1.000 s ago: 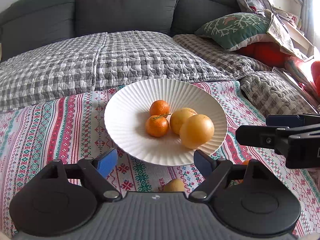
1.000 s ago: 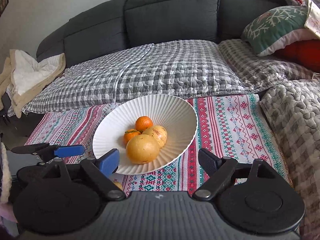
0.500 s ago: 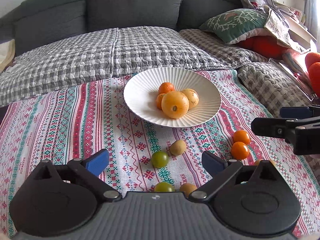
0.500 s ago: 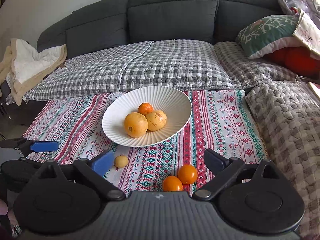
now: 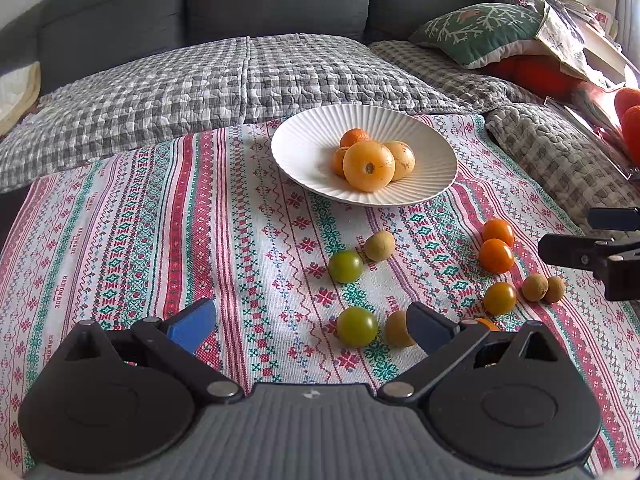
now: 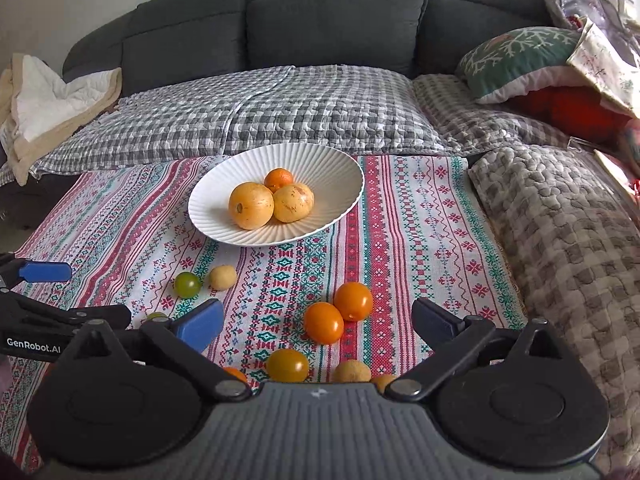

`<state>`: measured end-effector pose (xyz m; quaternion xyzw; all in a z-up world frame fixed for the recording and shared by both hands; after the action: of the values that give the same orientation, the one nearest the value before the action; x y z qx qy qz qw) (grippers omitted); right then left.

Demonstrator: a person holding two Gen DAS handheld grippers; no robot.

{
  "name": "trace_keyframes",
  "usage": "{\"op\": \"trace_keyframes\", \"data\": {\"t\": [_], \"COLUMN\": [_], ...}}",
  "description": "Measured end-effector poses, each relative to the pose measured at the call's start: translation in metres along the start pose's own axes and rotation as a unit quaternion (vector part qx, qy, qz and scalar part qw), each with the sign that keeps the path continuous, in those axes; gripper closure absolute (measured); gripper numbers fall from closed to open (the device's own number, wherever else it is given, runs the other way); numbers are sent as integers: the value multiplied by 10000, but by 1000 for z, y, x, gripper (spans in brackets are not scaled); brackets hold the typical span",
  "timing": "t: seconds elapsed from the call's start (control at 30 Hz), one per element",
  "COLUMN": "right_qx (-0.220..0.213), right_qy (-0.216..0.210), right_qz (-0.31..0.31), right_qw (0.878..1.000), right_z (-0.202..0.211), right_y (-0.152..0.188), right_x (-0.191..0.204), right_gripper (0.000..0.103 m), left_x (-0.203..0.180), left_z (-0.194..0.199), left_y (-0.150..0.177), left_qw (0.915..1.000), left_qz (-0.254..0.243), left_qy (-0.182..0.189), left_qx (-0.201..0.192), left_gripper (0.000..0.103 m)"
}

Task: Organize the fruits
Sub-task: 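Withdraw both grippers from the bowl back toward the fruit, then grasp a green cherry tomato with the left gripper while the right gripper grasps a brown kiwi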

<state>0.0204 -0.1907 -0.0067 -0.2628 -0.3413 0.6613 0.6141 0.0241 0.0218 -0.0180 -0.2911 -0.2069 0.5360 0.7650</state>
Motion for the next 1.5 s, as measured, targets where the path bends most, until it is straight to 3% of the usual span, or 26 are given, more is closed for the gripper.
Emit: {"op": "trace_keyframes", "data": {"t": [0.27, 0.53, 0.63, 0.8, 1.0, 1.27, 1.5], "right_qx": [486, 1030, 1193, 1353, 1334, 1652, 1593], "right_qy": [488, 601, 585, 636, 564, 397, 417], "right_qz": [-645, -1726, -1953, -2068, -2095, -1821, -1640], "right_qw": [9955, 9777, 9717, 9669, 9670, 9685, 9726], "right_z": [-14, -25, -28, -30, -22, -35, -38], "right_y": [4, 18, 22, 26, 24, 28, 27], "right_x": [-24, -57, -63, -67, -68, -60, -57], "right_gripper": [3, 6, 12, 29, 47, 57, 61], "left_x": [-17, -22, -22, -22, -19, -23, -23], "left_z": [-10, -20, -20, -24, -28, -35, -40], "left_y": [11, 16, 16, 18, 17, 16, 16], "left_qw": [9989, 9971, 9970, 9962, 9965, 9956, 9960], "left_qz": [-294, -466, -571, -765, -753, -820, -782], "left_qy": [280, 375, 324, 239, 291, 441, 425], "left_qx": [228, 462, 409, 343, 228, 133, 125], "left_gripper": [9, 33, 42, 57, 65, 75, 81]}}
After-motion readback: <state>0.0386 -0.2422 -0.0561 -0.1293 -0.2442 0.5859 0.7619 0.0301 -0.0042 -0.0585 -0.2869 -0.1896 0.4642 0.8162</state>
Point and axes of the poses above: each gripper's, at about its wrist camera, not at the fingertips, and z roughly against the way its jaws point, x to its left, y to its underside, the point moved 1 cm from there along -z, roughly the way its jaws point, and after that the axes turned 1 degree about x, right-handed, at the moved point
